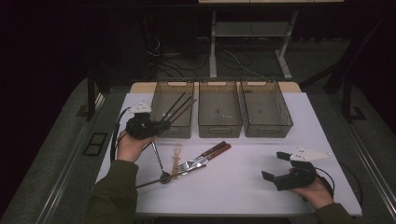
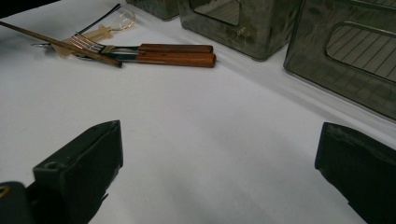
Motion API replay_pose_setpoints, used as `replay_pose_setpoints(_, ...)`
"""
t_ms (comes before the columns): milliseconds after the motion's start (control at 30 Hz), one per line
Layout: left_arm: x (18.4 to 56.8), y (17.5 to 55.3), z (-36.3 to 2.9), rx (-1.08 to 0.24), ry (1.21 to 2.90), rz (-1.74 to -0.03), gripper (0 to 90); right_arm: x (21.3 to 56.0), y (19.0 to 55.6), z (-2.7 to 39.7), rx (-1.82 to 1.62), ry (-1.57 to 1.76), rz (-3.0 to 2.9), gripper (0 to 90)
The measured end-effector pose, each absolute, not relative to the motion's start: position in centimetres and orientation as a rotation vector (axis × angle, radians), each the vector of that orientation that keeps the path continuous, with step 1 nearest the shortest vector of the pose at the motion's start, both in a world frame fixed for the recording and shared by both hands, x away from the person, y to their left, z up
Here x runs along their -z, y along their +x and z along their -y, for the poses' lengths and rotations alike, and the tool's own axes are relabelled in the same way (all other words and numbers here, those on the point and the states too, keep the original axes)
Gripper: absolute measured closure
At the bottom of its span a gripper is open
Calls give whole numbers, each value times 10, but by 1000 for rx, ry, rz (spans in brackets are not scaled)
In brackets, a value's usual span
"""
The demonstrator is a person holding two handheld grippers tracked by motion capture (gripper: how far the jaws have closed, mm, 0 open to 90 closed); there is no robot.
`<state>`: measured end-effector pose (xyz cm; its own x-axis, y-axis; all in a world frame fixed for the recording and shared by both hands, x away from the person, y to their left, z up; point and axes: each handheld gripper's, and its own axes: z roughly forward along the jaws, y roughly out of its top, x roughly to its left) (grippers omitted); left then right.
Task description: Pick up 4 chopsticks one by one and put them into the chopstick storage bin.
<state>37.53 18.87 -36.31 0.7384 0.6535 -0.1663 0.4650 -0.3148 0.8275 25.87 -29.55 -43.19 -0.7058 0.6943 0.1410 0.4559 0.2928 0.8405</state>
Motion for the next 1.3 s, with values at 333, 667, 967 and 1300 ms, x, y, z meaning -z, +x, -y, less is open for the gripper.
replay_pose_setpoints(333, 351, 403, -177, -278, 1964, -873, 852, 432, 258, 295, -1379, 1049, -2311, 12)
replay_pose_setpoints(667, 342, 434, -170, -335, 1954, -904, 852, 431, 258, 296, -1384, 1049, -2309, 12)
replay_pose_setpoints(967, 345, 459, -172, -366, 1915, -960, 852, 431, 257, 296, -1392, 1047, -2308, 12)
replay_pose_setpoints(1300, 359, 480, -175, -389, 1873, -1060, 852, 430, 257, 296, -1405, 1045, -2306, 12)
